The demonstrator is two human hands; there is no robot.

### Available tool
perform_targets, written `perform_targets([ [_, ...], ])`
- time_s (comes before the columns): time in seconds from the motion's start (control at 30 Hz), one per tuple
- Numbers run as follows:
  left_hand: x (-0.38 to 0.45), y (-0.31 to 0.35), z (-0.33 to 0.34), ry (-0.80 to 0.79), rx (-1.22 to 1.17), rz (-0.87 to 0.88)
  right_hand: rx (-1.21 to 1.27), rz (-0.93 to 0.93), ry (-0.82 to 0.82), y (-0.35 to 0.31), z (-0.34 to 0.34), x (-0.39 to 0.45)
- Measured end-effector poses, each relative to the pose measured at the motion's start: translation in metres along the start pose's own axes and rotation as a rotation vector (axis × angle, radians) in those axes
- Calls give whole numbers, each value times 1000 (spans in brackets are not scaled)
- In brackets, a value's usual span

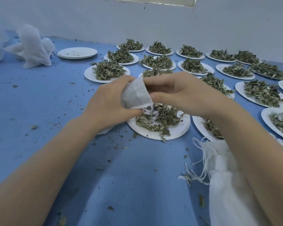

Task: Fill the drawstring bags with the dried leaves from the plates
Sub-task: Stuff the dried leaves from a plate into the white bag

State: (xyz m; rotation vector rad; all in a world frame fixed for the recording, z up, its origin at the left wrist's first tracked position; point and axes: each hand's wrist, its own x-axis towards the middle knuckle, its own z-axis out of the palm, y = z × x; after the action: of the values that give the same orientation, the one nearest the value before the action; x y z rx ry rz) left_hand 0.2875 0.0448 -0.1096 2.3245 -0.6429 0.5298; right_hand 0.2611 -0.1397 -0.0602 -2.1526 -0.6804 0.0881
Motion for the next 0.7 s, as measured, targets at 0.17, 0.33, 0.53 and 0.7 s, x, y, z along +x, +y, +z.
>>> perform_targets([
  [0.17, -1, 4, 2, 7, 13, 16, -53, -21, 330, 2, 14, 6],
  [0.33, -4, 9, 5, 27, -37, 39, -224, -21, 271, 2, 23, 8],
  [0.53, -1, 6, 3, 33, -26, 68, -125, -36, 83, -5, 7, 0],
  [0.7, -1, 7, 2, -9, -41, 35, -420, -129, 228, -4, 7, 1],
])
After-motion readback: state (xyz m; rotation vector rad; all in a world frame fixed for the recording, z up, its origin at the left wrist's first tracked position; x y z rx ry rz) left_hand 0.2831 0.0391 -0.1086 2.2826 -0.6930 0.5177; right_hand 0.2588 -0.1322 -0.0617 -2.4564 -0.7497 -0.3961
